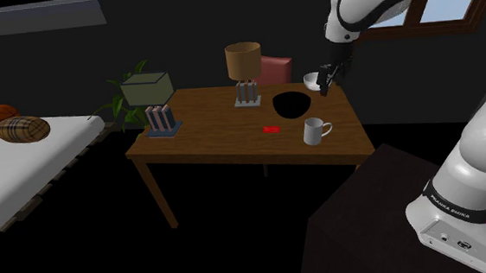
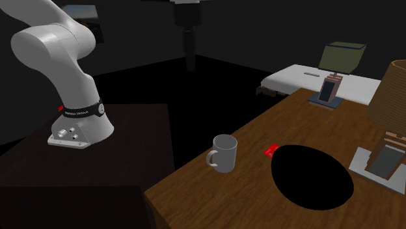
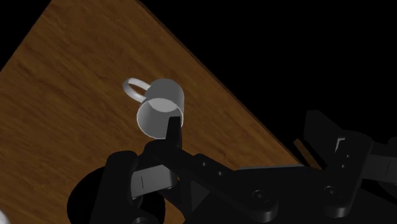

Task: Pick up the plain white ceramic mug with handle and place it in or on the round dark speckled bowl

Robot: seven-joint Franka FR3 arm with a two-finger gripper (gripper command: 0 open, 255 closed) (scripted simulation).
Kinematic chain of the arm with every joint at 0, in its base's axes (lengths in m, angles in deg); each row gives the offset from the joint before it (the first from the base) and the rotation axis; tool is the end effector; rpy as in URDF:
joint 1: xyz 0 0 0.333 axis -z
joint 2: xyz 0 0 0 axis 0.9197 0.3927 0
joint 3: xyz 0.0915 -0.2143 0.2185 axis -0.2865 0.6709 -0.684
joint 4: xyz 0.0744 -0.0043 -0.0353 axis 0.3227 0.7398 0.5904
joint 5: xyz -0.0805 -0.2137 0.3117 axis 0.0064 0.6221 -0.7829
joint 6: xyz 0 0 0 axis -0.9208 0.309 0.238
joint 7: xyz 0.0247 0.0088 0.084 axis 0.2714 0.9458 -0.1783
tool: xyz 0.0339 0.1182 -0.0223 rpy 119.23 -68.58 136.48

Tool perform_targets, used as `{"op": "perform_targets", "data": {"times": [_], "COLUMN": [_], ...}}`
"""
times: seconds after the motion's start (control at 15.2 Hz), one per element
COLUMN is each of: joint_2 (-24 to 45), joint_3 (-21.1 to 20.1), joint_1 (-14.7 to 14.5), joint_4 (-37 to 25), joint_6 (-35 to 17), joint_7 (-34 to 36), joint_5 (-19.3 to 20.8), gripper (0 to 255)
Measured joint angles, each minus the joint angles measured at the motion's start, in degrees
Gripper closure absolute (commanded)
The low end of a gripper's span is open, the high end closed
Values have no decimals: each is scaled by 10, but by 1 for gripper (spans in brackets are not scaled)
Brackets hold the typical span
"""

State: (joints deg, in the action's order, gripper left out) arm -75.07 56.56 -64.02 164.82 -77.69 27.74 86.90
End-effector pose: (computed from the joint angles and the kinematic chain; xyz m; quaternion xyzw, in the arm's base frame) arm 0.3835 -0.0373 0.4236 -0.9998 -0.0048 -0.0195 0.0009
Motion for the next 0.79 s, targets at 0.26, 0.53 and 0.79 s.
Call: {"op": "perform_targets", "data": {"times": [0.26, 0.53, 0.79], "joint_2": [80, 167, 260], "joint_3": [11, 22, 33], "joint_1": [2, 4, 6], "joint_4": [5, -1, -25], "joint_6": [-88, -172, -242], "joint_7": [-16, -36, -63], "joint_5": [1, -3, -16], "gripper": [0, 0, 0]}}
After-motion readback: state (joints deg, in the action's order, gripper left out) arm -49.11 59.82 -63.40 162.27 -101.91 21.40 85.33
